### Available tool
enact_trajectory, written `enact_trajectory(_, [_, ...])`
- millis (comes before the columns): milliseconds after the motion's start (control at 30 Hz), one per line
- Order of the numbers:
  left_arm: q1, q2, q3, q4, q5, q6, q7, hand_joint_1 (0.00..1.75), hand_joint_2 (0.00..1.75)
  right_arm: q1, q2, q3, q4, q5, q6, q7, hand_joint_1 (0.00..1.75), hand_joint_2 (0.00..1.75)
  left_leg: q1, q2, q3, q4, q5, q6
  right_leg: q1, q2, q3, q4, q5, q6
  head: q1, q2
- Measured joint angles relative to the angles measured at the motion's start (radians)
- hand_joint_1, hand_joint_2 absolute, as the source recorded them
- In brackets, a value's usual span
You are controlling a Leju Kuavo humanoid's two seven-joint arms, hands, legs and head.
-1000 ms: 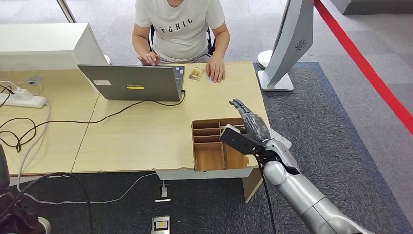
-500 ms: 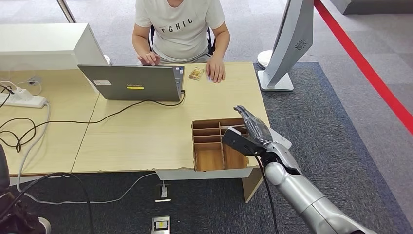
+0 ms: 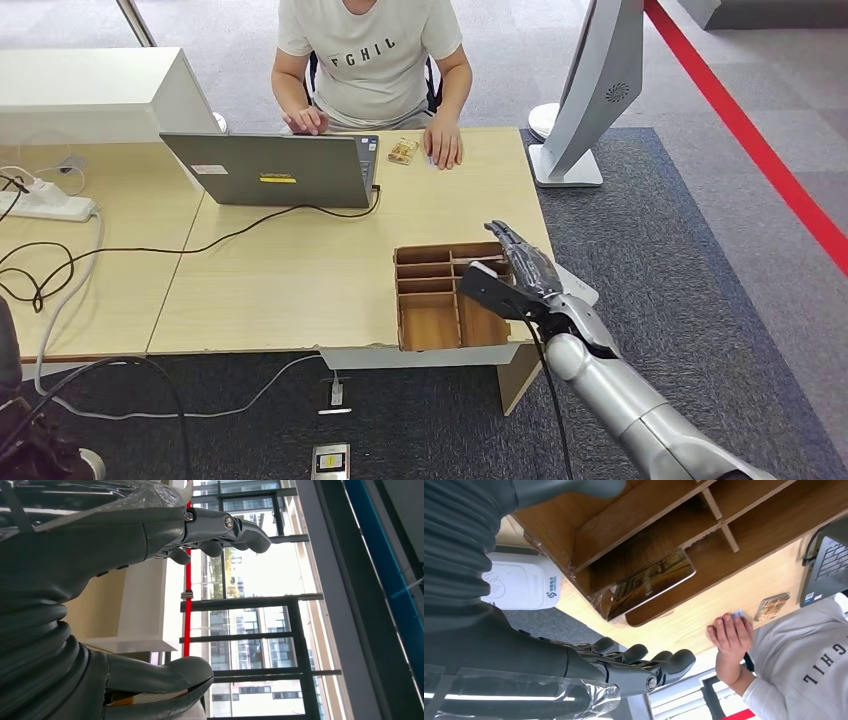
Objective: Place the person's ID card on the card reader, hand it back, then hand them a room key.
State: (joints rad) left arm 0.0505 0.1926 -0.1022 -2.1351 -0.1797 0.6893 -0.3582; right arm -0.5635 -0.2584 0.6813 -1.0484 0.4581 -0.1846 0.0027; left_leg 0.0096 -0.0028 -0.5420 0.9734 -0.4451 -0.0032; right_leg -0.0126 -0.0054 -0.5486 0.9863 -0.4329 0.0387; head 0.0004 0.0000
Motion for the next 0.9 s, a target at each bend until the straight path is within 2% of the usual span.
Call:
enact_trajectory(33, [0.0,0.0,0.0,0.0,0.0,0.0,0.0,0.0,1.75,0.0,-0.002,0.0,0.002,-0.003,-0.005,0.0,1.7,1.75,0.0,0.0,0.0,0.0,0.0,0.0,0.0,0.0,0.0,0.0,0.0,0.0,0.0,0.0])
enact_trajectory(67, [0.0,0.0,0.0,0.0,0.0,0.0,-0.001,0.0,1.75,0.0,-0.004,-0.001,0.005,-0.006,-0.01,0.0,1.75,1.75,0.0,0.0,0.0,0.0,0.0,0.0,0.0,0.0,0.0,0.0,0.0,0.0,0.0,0.0])
enact_trajectory(900, [-0.002,-0.004,-0.005,0.01,0.01,0.0,-0.002,0.0,1.75,-0.004,-0.026,-0.025,0.031,-0.038,-0.067,-0.036,1.75,1.75,0.0,0.0,0.0,0.0,0.0,0.0,0.0,0.0,0.0,0.0,0.0,0.0,0.0,0.0])
